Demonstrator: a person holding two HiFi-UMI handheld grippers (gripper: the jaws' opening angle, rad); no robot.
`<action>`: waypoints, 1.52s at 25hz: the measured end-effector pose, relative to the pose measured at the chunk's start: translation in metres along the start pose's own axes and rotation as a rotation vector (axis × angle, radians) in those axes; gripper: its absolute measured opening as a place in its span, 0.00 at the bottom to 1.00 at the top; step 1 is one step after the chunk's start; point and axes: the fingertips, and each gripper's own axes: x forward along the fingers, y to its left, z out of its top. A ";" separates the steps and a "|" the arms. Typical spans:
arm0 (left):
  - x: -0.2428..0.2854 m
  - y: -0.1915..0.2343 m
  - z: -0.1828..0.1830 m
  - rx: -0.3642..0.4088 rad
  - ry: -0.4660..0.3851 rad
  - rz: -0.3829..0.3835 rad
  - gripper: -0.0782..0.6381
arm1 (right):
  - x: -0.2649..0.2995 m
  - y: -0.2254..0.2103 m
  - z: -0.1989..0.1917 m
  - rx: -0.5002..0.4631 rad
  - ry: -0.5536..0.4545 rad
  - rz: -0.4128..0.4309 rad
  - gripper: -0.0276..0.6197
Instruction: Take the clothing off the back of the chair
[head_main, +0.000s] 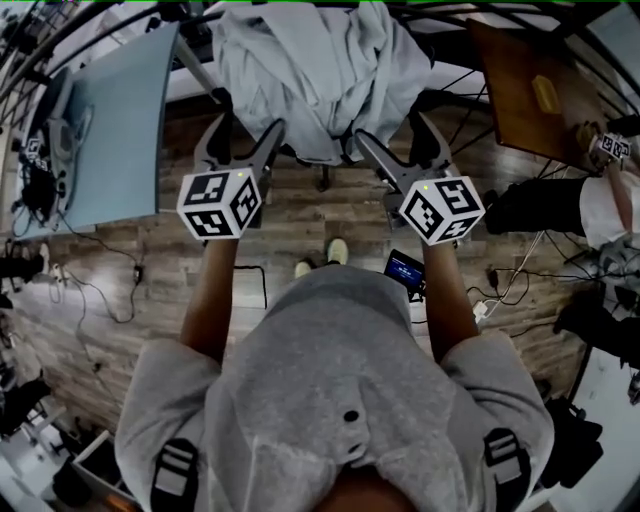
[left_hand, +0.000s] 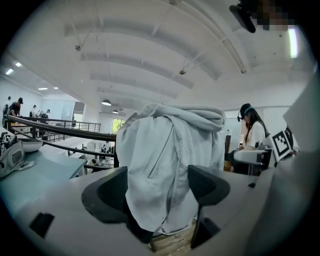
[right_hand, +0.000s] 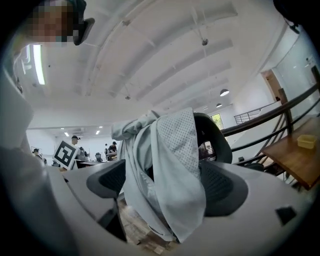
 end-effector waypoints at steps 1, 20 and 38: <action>0.002 0.001 -0.001 0.004 0.007 0.002 0.63 | 0.007 -0.003 0.000 0.000 0.004 0.010 0.76; -0.022 0.059 -0.033 0.031 0.086 -0.137 0.63 | 0.066 0.067 -0.008 -0.030 -0.031 -0.153 0.82; -0.032 0.141 -0.050 0.065 0.162 -0.354 0.63 | 0.129 0.106 -0.026 -0.185 -0.027 -0.662 0.94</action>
